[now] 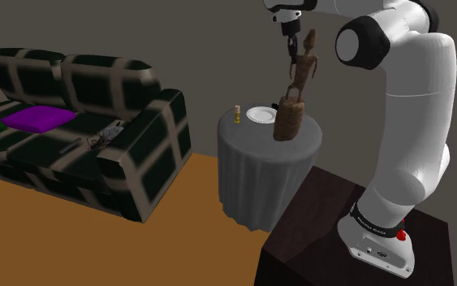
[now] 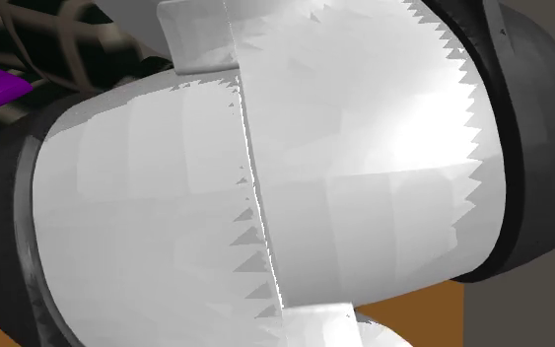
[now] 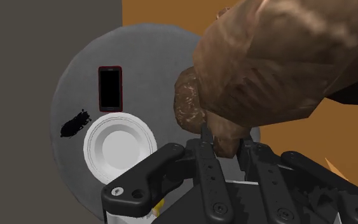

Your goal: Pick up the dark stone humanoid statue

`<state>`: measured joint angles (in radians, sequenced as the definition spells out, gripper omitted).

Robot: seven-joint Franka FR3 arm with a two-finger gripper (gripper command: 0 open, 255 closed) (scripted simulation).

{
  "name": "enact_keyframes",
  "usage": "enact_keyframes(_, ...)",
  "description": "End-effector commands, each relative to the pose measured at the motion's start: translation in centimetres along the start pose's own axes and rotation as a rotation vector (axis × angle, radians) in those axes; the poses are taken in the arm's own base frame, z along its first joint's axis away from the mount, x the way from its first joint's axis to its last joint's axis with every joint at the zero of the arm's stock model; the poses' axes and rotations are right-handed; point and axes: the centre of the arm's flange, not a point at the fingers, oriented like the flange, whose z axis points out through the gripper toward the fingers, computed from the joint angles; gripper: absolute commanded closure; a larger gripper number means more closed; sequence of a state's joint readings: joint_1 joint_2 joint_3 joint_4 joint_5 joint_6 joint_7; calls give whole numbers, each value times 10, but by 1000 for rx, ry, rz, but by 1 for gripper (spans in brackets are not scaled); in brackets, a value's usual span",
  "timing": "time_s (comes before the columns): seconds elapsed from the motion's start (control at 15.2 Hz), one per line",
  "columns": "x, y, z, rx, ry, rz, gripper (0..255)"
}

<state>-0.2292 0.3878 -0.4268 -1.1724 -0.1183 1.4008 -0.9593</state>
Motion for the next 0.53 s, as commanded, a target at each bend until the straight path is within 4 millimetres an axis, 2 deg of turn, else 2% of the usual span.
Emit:
enact_keyframes(0.0,-5,0,-11,-3,2,1,255)
enact_keyframes(0.46,-16,2,-47,-3,2,1,255)
